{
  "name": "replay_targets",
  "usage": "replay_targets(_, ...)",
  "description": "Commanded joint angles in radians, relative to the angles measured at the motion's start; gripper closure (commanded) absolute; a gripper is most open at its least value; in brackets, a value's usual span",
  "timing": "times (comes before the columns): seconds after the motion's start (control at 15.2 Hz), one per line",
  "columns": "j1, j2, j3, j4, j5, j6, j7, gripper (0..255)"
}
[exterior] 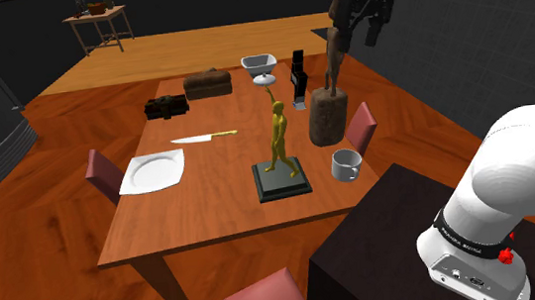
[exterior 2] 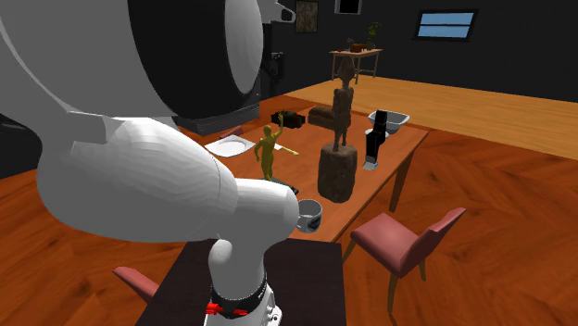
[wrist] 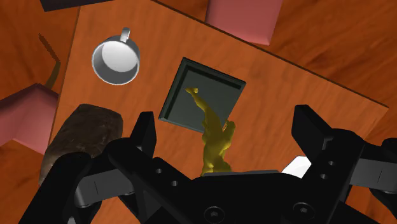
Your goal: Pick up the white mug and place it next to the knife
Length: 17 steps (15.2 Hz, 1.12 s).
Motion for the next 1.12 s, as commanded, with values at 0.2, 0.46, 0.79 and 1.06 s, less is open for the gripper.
replay_targets(0.2,-0.013,-0.018,-0.022,-0.104,-0.020,0.088,-0.031,0)
replay_targets(0.46,-0.033,-0.023,-0.054,-0.229,-0.047,0.211,-0.073,0)
replay_targets(0.79,-0.061,0.007,-0.099,-0.362,-0.082,0.379,-0.126,0)
replay_targets(1.06,-0.084,0.065,-0.142,-0.447,-0.110,0.526,-0.170,0)
